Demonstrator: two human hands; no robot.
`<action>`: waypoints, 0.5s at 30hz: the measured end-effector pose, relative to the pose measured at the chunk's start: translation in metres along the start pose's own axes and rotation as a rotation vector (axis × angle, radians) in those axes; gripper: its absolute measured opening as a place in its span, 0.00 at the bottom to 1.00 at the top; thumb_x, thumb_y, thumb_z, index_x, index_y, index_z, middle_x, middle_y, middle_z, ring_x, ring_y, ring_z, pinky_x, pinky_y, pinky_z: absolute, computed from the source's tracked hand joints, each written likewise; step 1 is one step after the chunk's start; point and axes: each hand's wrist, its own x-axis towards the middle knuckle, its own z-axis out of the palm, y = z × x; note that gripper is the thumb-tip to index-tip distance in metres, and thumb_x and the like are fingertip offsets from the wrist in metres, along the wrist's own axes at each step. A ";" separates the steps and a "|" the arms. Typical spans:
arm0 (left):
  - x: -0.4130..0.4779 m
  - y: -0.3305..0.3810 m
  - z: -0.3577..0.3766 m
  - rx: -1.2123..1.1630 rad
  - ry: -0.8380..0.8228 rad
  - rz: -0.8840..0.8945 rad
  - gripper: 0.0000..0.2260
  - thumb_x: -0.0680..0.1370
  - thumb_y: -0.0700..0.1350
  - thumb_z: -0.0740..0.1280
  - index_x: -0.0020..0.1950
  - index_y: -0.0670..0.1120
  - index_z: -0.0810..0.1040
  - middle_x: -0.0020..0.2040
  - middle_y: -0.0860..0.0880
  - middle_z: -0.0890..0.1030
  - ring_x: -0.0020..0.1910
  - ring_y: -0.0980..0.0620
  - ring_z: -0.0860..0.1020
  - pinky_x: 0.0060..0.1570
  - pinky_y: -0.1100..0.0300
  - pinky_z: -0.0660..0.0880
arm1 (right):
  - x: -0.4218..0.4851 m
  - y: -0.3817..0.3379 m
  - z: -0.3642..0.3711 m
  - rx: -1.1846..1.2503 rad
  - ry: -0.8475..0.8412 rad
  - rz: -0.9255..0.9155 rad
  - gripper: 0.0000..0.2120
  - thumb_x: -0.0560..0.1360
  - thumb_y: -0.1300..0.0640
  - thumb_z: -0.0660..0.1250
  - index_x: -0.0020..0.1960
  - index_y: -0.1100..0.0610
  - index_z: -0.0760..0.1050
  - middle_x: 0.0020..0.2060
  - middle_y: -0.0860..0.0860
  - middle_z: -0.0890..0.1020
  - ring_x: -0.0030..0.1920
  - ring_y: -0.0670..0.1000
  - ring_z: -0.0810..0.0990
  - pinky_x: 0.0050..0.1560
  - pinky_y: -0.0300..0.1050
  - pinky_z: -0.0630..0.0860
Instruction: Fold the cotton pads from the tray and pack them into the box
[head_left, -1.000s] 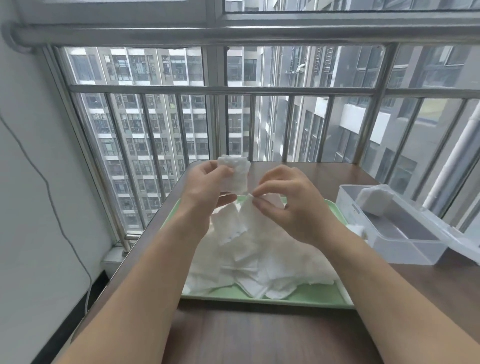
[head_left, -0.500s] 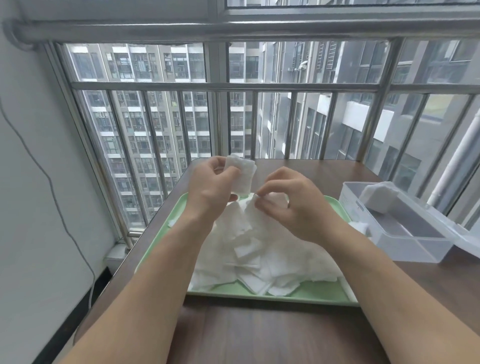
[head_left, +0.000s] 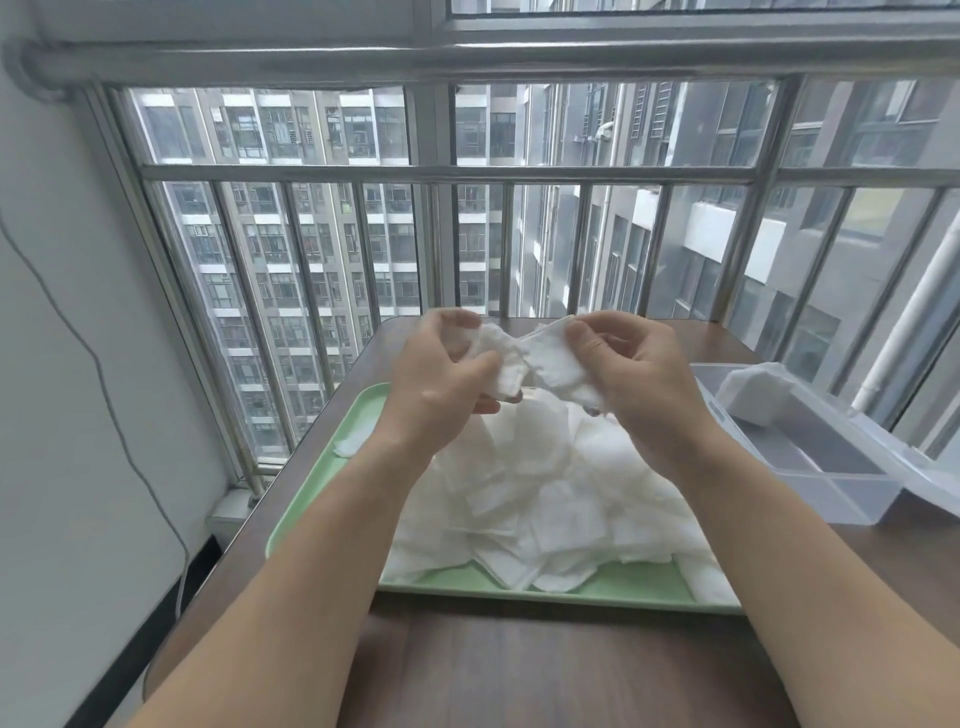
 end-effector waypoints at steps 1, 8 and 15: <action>-0.002 0.001 0.001 -0.018 -0.016 0.022 0.11 0.79 0.35 0.67 0.58 0.45 0.71 0.48 0.39 0.85 0.37 0.42 0.86 0.31 0.59 0.79 | 0.000 0.001 0.000 0.026 0.004 0.026 0.07 0.80 0.58 0.67 0.48 0.60 0.82 0.37 0.57 0.82 0.31 0.50 0.77 0.28 0.42 0.70; -0.008 0.010 0.008 -0.030 -0.157 0.043 0.15 0.76 0.28 0.61 0.40 0.43 0.82 0.33 0.48 0.82 0.32 0.52 0.82 0.34 0.57 0.81 | 0.000 -0.001 -0.001 0.036 0.012 -0.070 0.06 0.73 0.53 0.73 0.43 0.56 0.82 0.36 0.51 0.84 0.36 0.49 0.81 0.34 0.40 0.75; -0.008 0.013 0.007 -0.076 -0.281 -0.056 0.17 0.80 0.56 0.64 0.45 0.46 0.86 0.41 0.46 0.86 0.41 0.49 0.85 0.40 0.54 0.82 | -0.002 -0.002 0.002 -0.147 0.051 -0.184 0.07 0.71 0.52 0.76 0.41 0.53 0.81 0.35 0.44 0.83 0.37 0.47 0.81 0.36 0.42 0.77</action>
